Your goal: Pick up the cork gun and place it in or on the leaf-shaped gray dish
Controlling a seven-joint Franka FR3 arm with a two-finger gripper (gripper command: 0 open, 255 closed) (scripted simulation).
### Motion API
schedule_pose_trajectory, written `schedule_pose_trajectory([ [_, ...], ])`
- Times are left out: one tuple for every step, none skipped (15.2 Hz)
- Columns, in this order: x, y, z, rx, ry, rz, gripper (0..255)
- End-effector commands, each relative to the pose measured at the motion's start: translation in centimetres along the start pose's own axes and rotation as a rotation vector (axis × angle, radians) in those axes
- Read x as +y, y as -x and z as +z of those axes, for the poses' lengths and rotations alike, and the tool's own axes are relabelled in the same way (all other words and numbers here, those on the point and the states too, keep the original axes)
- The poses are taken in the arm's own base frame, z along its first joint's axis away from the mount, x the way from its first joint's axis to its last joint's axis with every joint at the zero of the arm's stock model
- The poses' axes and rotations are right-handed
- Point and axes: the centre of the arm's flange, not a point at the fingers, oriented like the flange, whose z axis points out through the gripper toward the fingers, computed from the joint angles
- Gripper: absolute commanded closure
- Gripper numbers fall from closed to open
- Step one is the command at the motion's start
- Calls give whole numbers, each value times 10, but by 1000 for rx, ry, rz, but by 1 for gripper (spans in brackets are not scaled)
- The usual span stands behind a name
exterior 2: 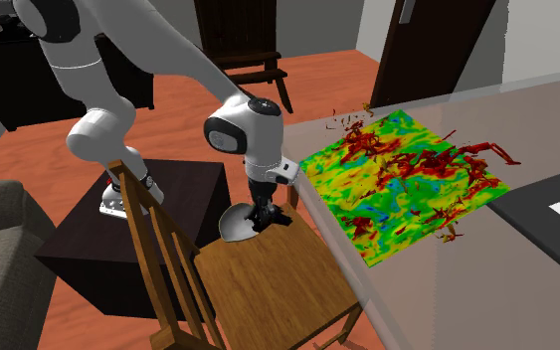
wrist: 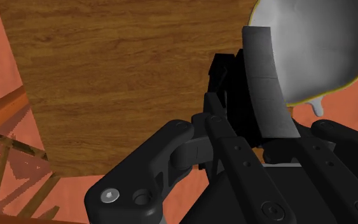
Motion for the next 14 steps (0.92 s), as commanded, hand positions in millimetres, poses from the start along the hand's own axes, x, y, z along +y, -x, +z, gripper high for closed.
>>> schedule_pose_trajectory([
  [-23, 12, -3, 0, 0, 0, 255],
  [-34, 18, -5, 0, 0, 0, 255],
  [-46, 23, -6, 0, 0, 0, 255],
  [-58, 29, -7, 0, 0, 0, 255],
  [-70, 34, -8, 0, 0, 0, 255],
  [-82, 40, -9, 0, 0, 0, 255],
  [-94, 45, -10, 0, 0, 0, 255],
  [-106, 51, -11, 0, 0, 0, 255],
  [-118, 56, -12, 0, 0, 0, 255],
  [-118, 56, -7, 0, 0, 0, 255],
  [-118, 55, -2, 0, 0, 0, 255],
  [-118, 55, 3, 0, 0, 0, 255],
  [-118, 55, 9, 0, 0, 0, 255],
  [-118, 54, 14, 0, 0, 0, 255],
])
